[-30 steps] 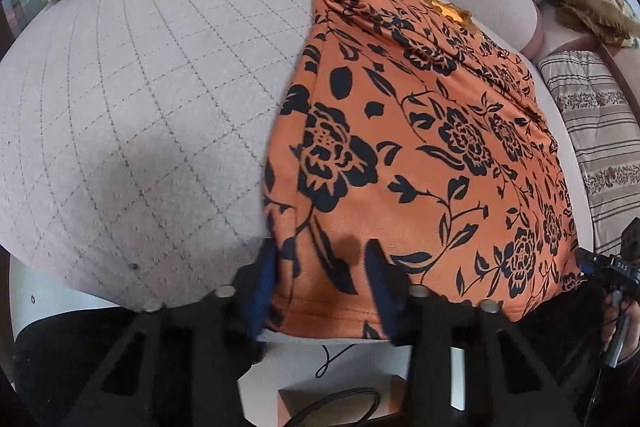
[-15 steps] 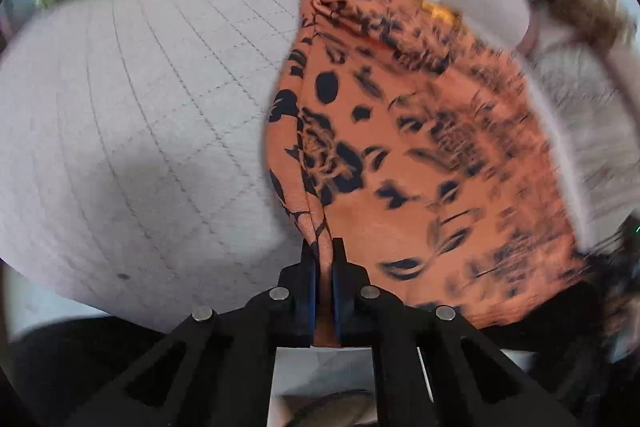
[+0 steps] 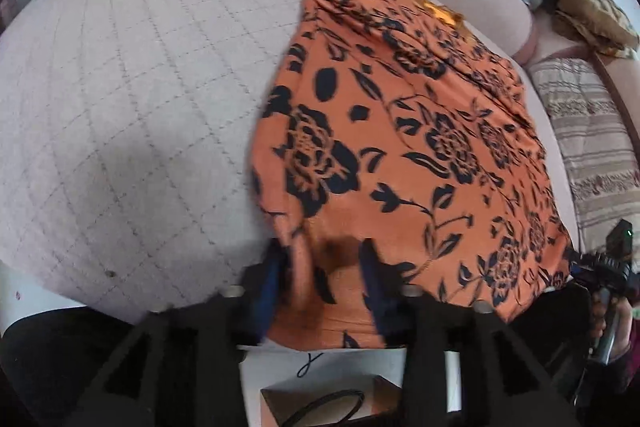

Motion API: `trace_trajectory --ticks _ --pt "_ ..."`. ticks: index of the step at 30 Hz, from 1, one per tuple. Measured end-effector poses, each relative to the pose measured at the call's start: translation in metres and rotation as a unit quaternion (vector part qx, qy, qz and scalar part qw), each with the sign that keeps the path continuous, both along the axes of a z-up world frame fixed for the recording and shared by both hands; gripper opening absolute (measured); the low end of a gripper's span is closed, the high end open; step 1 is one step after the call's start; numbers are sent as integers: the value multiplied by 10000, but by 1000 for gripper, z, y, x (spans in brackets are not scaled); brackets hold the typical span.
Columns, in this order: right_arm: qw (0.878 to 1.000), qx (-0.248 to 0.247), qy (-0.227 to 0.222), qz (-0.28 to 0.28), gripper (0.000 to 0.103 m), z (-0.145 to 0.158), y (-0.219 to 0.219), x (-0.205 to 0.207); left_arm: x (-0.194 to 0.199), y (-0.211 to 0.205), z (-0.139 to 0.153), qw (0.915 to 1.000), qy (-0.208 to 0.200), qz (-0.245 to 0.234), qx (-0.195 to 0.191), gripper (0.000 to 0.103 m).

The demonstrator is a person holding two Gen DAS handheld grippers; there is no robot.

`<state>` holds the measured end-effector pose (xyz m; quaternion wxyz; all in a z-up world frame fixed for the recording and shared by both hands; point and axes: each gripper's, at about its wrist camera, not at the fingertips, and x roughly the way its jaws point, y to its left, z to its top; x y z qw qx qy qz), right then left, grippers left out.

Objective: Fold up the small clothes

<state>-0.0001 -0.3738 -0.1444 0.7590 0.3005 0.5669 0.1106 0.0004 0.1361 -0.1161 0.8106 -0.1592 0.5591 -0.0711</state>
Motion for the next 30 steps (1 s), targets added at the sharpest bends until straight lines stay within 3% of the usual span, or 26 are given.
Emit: trace_trajectory --ticks 1,2,3,4,6,9,11,13,15,17,19,22,25,27,29,30 --pt "10000 -64 53 -14 80 -1 -1 0 1 -3 1 9999 -16 -83 64 51" --pt "9999 -92 14 -37 87 -1 -2 0 1 -9 1 9998 -40 -106 169 50" --pt "9999 -108 -81 -33 84 1 -1 1 2 -14 2 9996 -57 -135 242 38" --pt "9998 -106 -167 33 57 3 0 2 4 -18 3 9991 -59 -196 366 5" --pt "9999 23 9 170 6 -2 3 8 6 -15 5 9997 -17 -199 123 6" --pt "9984 62 -113 545 5 10 15 8 9 -6 29 9993 -249 -130 -250 5" --pt "9970 510 -370 446 5 30 11 9 10 2 60 9957 -709 -110 -589 6" --pt "9907 1006 -853 336 5 55 2 15 20 8 74 9936 -927 -10 -652 6" --pt "9879 1121 -1046 243 5 63 -4 27 34 10 63 9959 -666 7 -617 6" --pt "9899 1083 -890 227 5 50 -4 43 47 9 40 9989 -208 37 -412 6" --pt "9906 1183 -652 198 5 32 -5 56 56 11 37 9991 -163 30 -392 6" --pt "9877 1314 -789 303 5 40 -1 75 77 12 66 9971 -494 -47 -576 6" --pt "9813 1447 -1219 345 5 75 -2 112 119 7 108 9921 -1022 -182 -703 6" --pt "9741 1540 -1646 198 5 105 -10 149 158 10 128 9891 -1263 10 -762 7" --pt "9659 1733 -1913 -177 7 120 -23 195 204 7 130 9868 -1504 221 -567 20" --pt "9660 1707 -1914 -334 9 118 -26 218 222 7 122 9882 -1448 312 -391 49"
